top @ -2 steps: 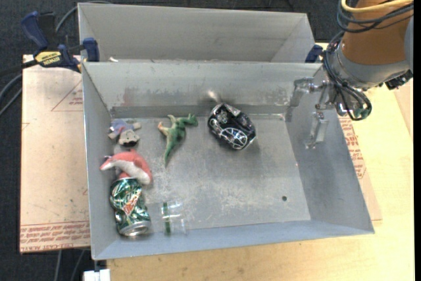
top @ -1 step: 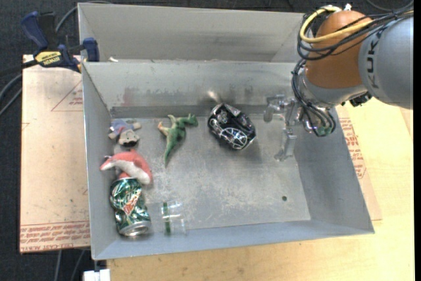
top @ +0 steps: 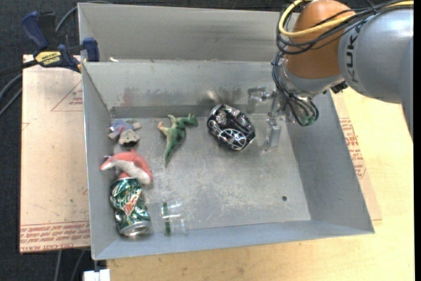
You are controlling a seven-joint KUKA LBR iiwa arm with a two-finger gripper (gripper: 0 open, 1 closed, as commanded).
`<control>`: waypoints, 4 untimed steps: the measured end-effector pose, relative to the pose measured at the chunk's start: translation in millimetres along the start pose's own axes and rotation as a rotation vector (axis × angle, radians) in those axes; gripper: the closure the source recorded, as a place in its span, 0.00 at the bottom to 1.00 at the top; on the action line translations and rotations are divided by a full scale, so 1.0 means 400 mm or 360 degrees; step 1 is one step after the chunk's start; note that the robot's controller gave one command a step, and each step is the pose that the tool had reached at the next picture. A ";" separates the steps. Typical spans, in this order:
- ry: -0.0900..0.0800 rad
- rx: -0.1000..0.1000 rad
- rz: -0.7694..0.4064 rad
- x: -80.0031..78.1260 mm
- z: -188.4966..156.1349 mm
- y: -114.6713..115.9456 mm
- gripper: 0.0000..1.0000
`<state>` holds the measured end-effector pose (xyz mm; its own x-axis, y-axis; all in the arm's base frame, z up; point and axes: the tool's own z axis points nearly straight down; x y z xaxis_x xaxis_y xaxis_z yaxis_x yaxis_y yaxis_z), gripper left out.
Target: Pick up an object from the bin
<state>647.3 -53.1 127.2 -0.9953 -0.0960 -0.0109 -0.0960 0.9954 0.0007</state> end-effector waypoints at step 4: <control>-0.0039 0.0007 -0.0683 -0.031 -0.010 0.118 1.00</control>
Offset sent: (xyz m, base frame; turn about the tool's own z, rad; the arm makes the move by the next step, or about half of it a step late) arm 0.0067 0.0358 -0.0496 -0.3911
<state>655.0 -4.8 131.2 -0.8647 -0.5012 -0.0328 -0.5011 0.8653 -0.0134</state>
